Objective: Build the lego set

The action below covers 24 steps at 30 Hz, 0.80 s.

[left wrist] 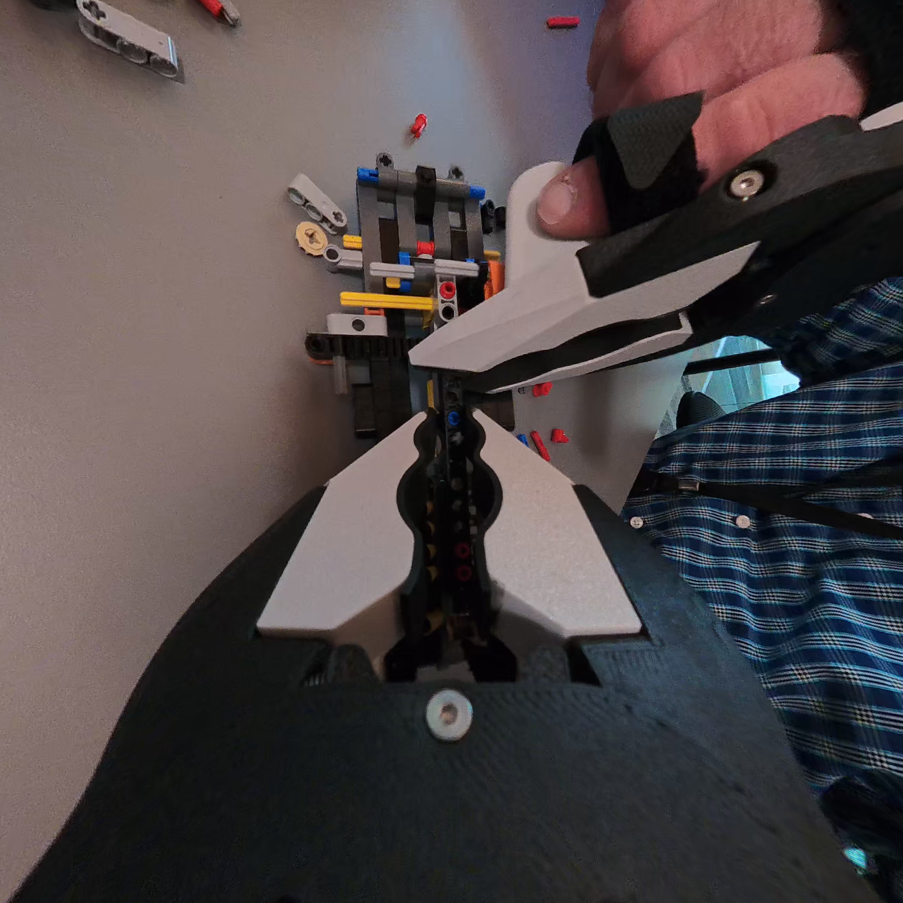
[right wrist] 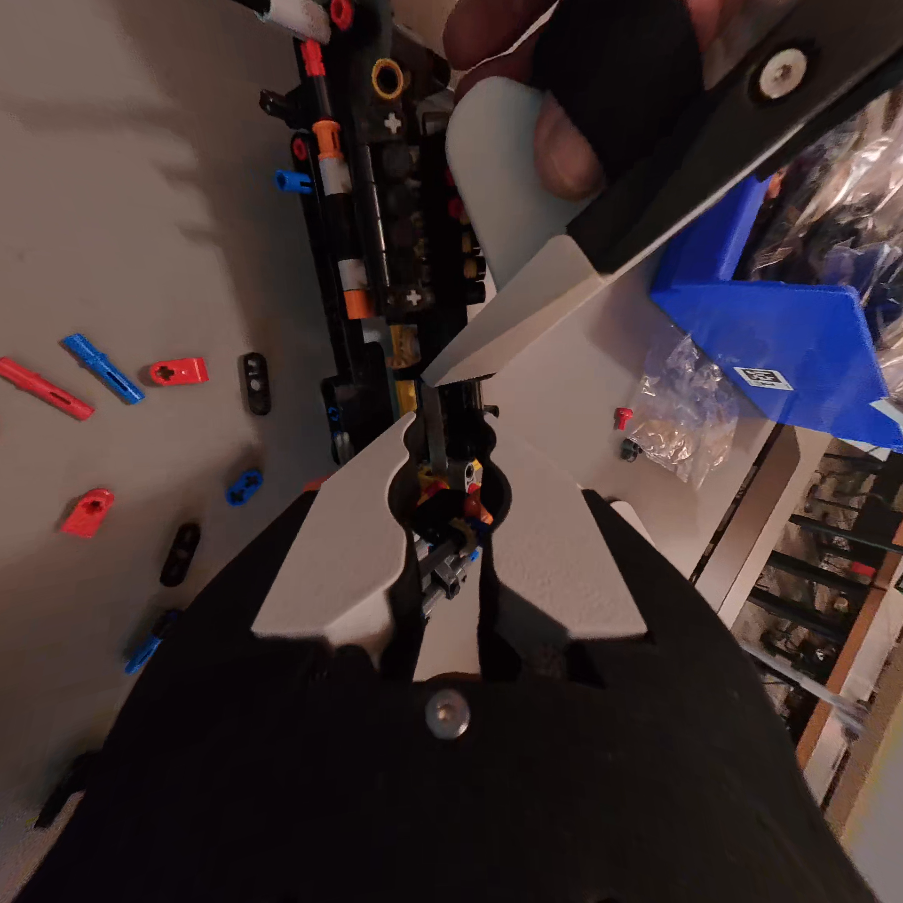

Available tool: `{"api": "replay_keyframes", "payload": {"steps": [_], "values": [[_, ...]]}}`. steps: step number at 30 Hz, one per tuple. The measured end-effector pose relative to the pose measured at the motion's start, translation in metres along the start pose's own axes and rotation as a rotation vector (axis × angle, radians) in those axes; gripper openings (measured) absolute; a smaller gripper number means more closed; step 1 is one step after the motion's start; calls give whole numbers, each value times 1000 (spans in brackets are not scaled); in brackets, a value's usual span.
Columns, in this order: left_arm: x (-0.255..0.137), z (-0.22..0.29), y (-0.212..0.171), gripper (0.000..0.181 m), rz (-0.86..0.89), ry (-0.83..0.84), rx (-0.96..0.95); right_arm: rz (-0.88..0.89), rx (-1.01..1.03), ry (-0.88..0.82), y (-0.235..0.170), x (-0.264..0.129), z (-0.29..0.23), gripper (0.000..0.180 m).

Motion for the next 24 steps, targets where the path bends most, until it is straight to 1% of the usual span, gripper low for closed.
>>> {"api": "replay_keyframes", "payload": {"steps": [4, 6, 10, 14, 17, 20, 22, 24], "values": [[0, 3, -4, 12, 14, 7, 41, 51, -58, -114, 1, 2, -5, 16], [-2, 7, -5, 17, 40, -11, 57, 55, -100, -177, 1, 3, -9, 16], [-17, 15, 0, 25, 130, -18, 100, 76, -131, -259, 0, 6, -18, 16], [-35, 3, -2, 28, 188, 34, 124, 105, -165, -325, 3, 4, -17, 16], [-40, -9, -10, 32, 198, 39, 110, 159, -154, -359, 8, -1, -17, 16], [-45, -12, -15, 35, 232, -4, 86, 213, -110, -363, 12, -6, -15, 16], [-55, -11, -12, 36, 293, -41, 91, 261, -31, -342, 14, -9, -13, 16], [-70, -7, -6, 35, 396, -76, 115, 321, 68, -327, 18, -14, -8, 16]]}}
Point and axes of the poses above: each gripper's, where its closed fingertips meet, x out along the fingers, y out of its top, z = x × y across the jaws, the point moved 2 cm from there along -x, back along the fingers, and after that the axes turned 10 degrees about z, right-handed, at the moved point
